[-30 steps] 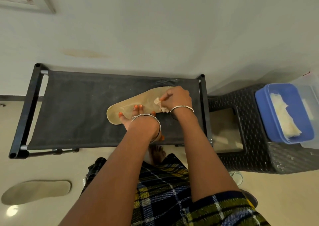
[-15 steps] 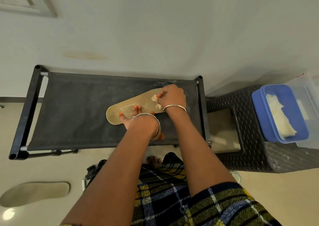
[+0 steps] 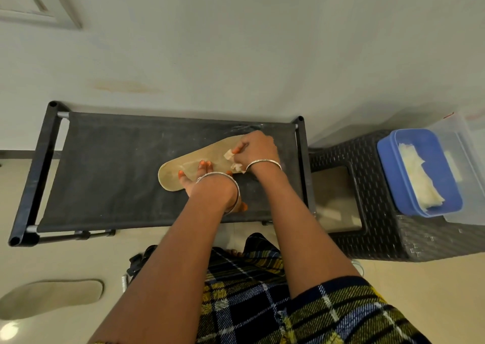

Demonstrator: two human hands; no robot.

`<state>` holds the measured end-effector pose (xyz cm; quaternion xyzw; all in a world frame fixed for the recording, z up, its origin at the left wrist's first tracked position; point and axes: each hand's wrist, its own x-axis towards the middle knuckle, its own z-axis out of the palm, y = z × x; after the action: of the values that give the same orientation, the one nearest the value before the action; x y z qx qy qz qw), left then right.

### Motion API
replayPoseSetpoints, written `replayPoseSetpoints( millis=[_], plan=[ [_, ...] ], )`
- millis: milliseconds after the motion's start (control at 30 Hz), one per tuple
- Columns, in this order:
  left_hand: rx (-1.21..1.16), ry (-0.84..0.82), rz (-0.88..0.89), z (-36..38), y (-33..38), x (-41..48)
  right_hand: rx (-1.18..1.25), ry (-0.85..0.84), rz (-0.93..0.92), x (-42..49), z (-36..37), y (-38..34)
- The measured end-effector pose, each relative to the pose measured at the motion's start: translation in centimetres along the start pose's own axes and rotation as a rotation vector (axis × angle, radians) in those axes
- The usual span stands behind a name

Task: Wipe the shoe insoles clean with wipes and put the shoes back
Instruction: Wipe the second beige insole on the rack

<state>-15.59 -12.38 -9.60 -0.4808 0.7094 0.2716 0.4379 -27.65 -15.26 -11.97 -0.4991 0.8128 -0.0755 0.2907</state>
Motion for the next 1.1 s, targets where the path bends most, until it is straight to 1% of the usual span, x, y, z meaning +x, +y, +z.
replayPoseSetpoints(
  millis=[67,200,267,300,500,600,667,800,867,933,1033,1100],
  plan=[
    [-0.001,-0.002,-0.005,0.0,0.1,0.0,0.004,-0.059,-0.007,0.1,-0.2,0.0],
    [-0.032,0.000,0.008,0.0,-0.1,-0.4,0.035,0.029,0.177,0.7,-1.1,2.5],
    [-0.054,0.007,0.018,0.0,-0.2,-0.6,0.035,0.086,0.230,0.7,-1.1,3.2],
    [-0.060,0.011,0.019,0.1,-0.3,-0.7,0.029,0.100,0.224,0.7,-1.0,3.1],
    [-0.027,0.023,0.000,0.4,0.1,-0.6,-0.005,0.046,0.066,0.4,1.0,0.3],
    [-0.028,0.028,0.008,0.5,0.1,-0.4,-0.029,0.057,0.048,0.5,0.9,0.6],
    [-0.047,0.023,0.016,0.4,0.0,-0.5,-0.032,0.098,0.065,0.9,0.2,1.6],
    [-0.057,0.017,0.025,0.4,-0.6,-0.2,-0.042,0.255,0.129,0.9,-0.9,3.1],
    [-0.055,0.019,0.024,0.4,-0.6,0.0,-0.029,0.280,0.133,0.9,-0.8,2.9],
    [-0.055,0.023,0.024,0.5,-0.5,0.0,-0.019,0.236,0.105,0.8,-0.3,2.2],
    [-0.057,0.030,0.019,0.5,-0.3,0.1,-0.004,0.049,-0.027,0.5,0.4,0.6],
    [-0.056,0.033,0.019,0.6,-0.4,0.0,0.003,0.012,-0.057,0.4,0.4,0.5]
  ],
)
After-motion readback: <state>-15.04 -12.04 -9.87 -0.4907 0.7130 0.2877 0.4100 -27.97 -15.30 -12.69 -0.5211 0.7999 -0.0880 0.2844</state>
